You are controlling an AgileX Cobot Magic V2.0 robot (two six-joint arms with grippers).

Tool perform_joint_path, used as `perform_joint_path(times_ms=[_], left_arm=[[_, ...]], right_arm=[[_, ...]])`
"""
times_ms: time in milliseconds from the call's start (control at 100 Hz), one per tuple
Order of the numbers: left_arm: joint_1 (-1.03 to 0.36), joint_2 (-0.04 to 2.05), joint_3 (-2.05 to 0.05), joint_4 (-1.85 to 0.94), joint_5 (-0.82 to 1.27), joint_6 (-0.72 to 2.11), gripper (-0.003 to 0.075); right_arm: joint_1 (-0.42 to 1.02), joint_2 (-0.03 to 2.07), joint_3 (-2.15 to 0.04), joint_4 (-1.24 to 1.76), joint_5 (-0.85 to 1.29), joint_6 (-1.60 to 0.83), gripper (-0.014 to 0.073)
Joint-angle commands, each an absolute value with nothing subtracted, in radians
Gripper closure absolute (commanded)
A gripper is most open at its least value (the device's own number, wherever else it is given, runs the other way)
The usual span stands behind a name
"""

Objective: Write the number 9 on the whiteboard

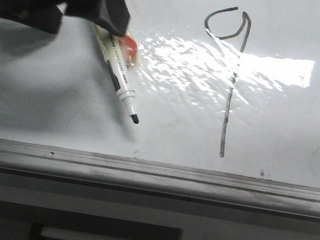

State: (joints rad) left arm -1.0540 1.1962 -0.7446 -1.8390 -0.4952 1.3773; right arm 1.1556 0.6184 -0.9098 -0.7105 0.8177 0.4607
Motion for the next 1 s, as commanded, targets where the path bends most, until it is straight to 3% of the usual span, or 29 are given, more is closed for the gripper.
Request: perform_joint_path(times_ms=[0, 80, 150, 200, 370, 990], left_arm=[[-1.086, 1.077, -0.740, -1.847, -0.520, 1.377, 0.0206], [-1.116, 0.999, -0.698, -1.844, -0.520, 1.387, 0.0211], [-1.140, 0.926, -0.651, -1.844, -0.518, 1.417, 0.0264], [-1.154, 0.880, -0.619, -1.844, -0.513, 1.421, 0.0344], [-1.188, 0.768, -0.546, -1.844, -0.478, 1.423, 0.0738], [-1.190, 0.751, -0.538, -1.848, -0.456, 1.426, 0.0741]], right_arm=[[1.151, 0.537, -0.867, -0.783, 0.774, 0.466, 0.0633], [1.151, 0.450, -0.778, -0.820, 0.774, 0.466, 0.0634], [1.151, 0.363, -0.701, -0.830, 0.774, 0.466, 0.0634], [1.151, 0.305, -0.656, -0.830, 0.774, 0.466, 0.0635], [1.151, 0.160, -0.568, -0.804, 0.772, 0.466, 0.0635], [1.151, 0.122, -0.545, -0.804, 0.774, 0.466, 0.0635]])
